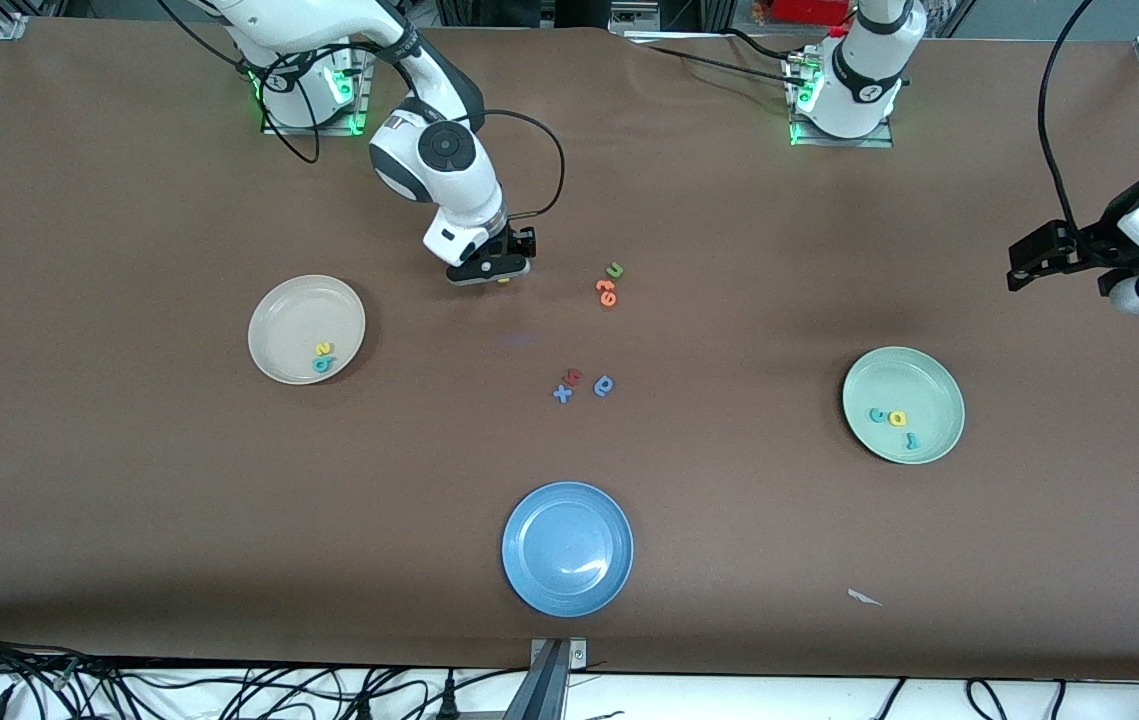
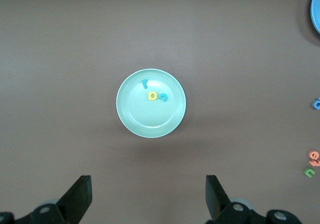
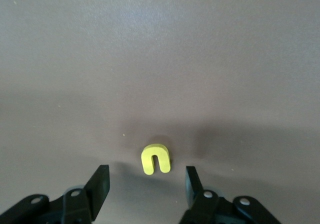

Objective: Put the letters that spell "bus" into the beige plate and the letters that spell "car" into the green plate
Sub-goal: 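Reach the right gripper to the yellow u and grasp it, then carry the yellow u to the cream plate and release it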

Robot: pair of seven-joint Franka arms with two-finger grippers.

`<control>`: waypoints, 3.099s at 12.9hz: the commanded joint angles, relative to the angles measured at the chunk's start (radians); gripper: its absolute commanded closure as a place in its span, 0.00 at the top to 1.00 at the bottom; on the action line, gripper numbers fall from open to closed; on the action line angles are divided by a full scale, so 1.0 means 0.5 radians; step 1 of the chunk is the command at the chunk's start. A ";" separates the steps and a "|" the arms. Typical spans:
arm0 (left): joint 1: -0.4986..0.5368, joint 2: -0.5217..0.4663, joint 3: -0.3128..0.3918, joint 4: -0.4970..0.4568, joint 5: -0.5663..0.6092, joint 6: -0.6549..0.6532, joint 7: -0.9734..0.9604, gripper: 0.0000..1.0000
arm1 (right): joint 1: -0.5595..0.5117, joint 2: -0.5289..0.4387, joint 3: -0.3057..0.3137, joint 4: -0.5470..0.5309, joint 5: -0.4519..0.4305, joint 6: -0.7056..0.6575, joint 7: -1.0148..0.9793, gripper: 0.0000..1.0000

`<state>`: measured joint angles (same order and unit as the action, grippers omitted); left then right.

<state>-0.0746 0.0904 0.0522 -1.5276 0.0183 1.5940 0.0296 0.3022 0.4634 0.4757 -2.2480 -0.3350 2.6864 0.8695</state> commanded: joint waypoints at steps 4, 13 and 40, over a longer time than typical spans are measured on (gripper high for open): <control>-0.041 0.043 0.003 0.070 0.059 -0.037 0.002 1.00 | 0.031 0.122 -0.049 0.060 -0.253 0.048 0.181 0.70; -0.044 0.046 0.003 0.070 0.059 -0.037 0.002 1.00 | 0.031 0.119 -0.074 0.060 -0.260 0.051 0.178 0.29; -0.044 0.049 0.003 0.073 0.059 -0.037 0.005 1.00 | -0.841 -0.727 -0.172 -0.103 -0.226 -0.611 -1.000 1.00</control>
<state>-0.0902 0.1006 0.0526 -1.5240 0.0190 1.5939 0.0295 -0.1042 0.1436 0.3720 -2.2965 -0.4567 2.4016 0.3912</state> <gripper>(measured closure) 0.000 0.000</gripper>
